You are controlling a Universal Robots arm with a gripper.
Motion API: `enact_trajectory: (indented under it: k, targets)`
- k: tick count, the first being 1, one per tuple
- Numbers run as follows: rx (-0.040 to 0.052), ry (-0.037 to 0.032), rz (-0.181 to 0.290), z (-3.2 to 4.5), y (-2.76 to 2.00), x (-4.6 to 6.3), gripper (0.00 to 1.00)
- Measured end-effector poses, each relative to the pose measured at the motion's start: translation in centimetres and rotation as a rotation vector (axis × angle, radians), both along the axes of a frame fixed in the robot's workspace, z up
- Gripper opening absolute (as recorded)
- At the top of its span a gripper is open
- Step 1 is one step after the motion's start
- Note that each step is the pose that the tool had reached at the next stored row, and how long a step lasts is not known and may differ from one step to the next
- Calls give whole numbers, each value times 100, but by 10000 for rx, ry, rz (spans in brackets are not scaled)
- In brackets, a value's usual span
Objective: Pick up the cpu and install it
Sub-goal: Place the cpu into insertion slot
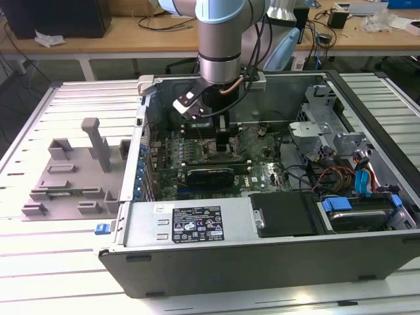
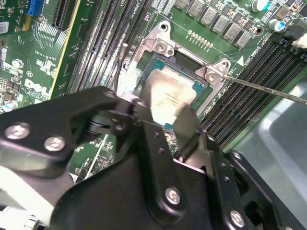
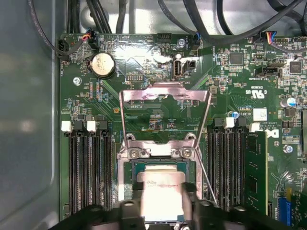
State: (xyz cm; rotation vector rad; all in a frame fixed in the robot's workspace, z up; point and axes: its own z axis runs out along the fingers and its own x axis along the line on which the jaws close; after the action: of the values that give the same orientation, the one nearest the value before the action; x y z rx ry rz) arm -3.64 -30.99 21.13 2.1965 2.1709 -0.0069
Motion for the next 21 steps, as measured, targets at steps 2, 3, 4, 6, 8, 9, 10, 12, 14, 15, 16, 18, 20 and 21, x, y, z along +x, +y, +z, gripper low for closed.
enact_trajectory:
  k: [2,3,4,6,8,9,10,12,14,15,16,18,20,21]
  targets:
    - [0,0,0,1,0,0,33]
    - [0,0,0,3,0,0,27]
    - [1,0,0,3,0,0,20]
    - [1,0,-1,4,0,0,11]
    - [0,0,0,7,0,0,11]
    - [7,1,1,7,0,0,11]
    - [31,0,0,7,-1,-1,11]
    - [42,-4,0,3,-6,-2,11]
    - [123,-9,-1,-9,-19,-3,11]
    - [169,-10,0,-16,-24,-3,11]
    - [200,-11,0,-21,-25,-4,11]
    - [288,-16,-1,-34,-27,-4,11]
    - [292,-15,-2,-40,-27,-5,11]
    - [293,-16,-1,-50,-27,-4,11]
